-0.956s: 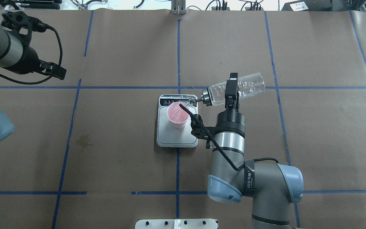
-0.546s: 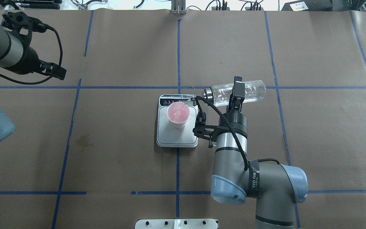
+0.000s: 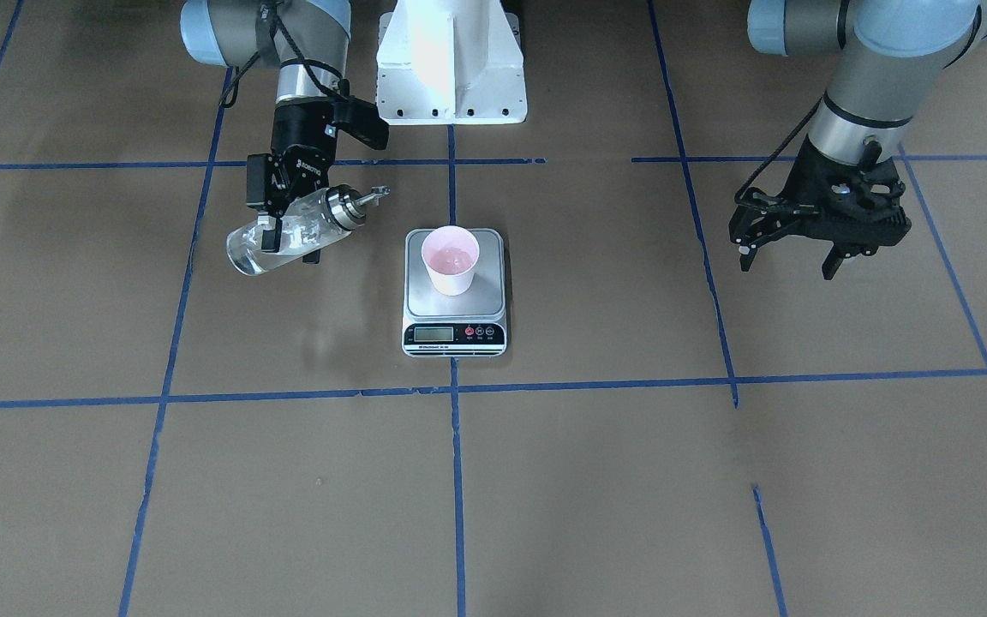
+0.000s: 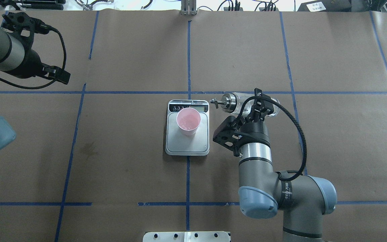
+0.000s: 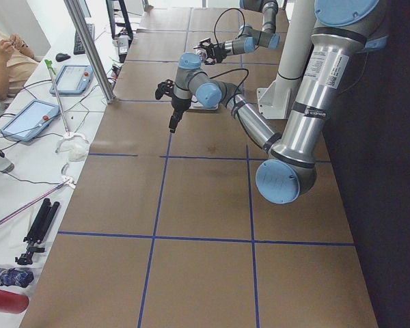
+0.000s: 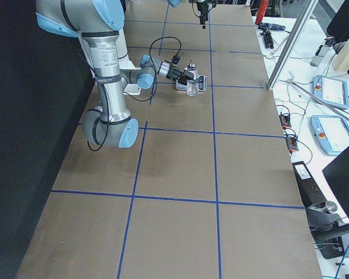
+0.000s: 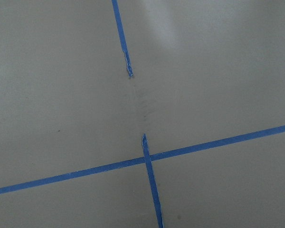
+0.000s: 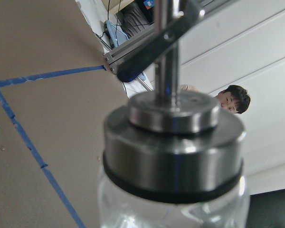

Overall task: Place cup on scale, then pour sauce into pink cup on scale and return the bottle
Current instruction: 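Turn the bottle upright and move it back with the right gripper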

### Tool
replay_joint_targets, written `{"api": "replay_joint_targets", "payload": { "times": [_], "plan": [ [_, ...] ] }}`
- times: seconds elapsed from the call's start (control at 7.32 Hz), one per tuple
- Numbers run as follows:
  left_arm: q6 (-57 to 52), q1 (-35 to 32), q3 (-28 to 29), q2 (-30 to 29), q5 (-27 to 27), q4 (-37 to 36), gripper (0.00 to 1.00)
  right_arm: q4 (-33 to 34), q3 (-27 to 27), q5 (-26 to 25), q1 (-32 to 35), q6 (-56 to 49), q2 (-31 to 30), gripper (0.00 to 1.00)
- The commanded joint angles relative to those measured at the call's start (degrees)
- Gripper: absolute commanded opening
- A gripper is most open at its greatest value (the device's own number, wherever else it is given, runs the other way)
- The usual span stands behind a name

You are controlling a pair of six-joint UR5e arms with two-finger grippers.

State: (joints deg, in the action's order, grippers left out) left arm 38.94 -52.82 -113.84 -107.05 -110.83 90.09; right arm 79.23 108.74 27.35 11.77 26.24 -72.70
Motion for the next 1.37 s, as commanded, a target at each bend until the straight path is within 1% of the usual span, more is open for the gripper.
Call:
{"api": "replay_joint_targets", "payload": {
  "times": [0.0,0.14,0.27,0.41,0.55,0.68,0.82,0.96,1.09,1.23],
  "plan": [
    [0.0,0.0,-0.1,-0.1,0.0,0.0,0.99,-9.6,-0.3,0.8,0.0,17.9,-4.5,0.00],
    [0.0,0.0,0.0,-0.1,0.0,0.0,0.99,-17.5,-0.4,1.9,0.1,19.5,-7.5,0.00],
    [-0.1,0.0,0.0,0.0,0.0,0.0,0.99,-27.4,-0.5,3.3,0.4,20.4,-12.9,0.00],
    [0.0,0.0,0.0,-0.1,0.0,0.0,0.99,-41.6,-2.4,3.8,0.4,21.1,-19.3,0.00],
    [0.0,0.0,0.0,0.0,0.0,0.0,0.99,-49.7,-6.5,3.8,0.4,21.5,-20.2,0.00],
    [0.0,0.0,0.1,0.0,0.0,0.0,0.99,-52.1,-7.7,3.8,0.9,23.7,-20.0,0.00],
    [0.0,0.0,0.1,0.0,0.0,0.0,0.99,-52.2,-7.8,3.8,0.9,30.8,-20.0,0.00],
    [0.0,0.0,0.1,0.1,0.0,0.0,0.99,-52.2,-8.5,5.2,0.9,34.5,-20.3,0.00],
    [0.0,0.0,-0.1,0.1,0.1,0.0,0.99,-52.2,-8.9,7.3,1.0,34.9,-20.4,0.00],
    [0.1,0.0,-0.2,0.1,0.1,-0.1,0.99,-52.2,-9.7,7.6,1.6,35.0,-20.4,0.00]
  ]
}}
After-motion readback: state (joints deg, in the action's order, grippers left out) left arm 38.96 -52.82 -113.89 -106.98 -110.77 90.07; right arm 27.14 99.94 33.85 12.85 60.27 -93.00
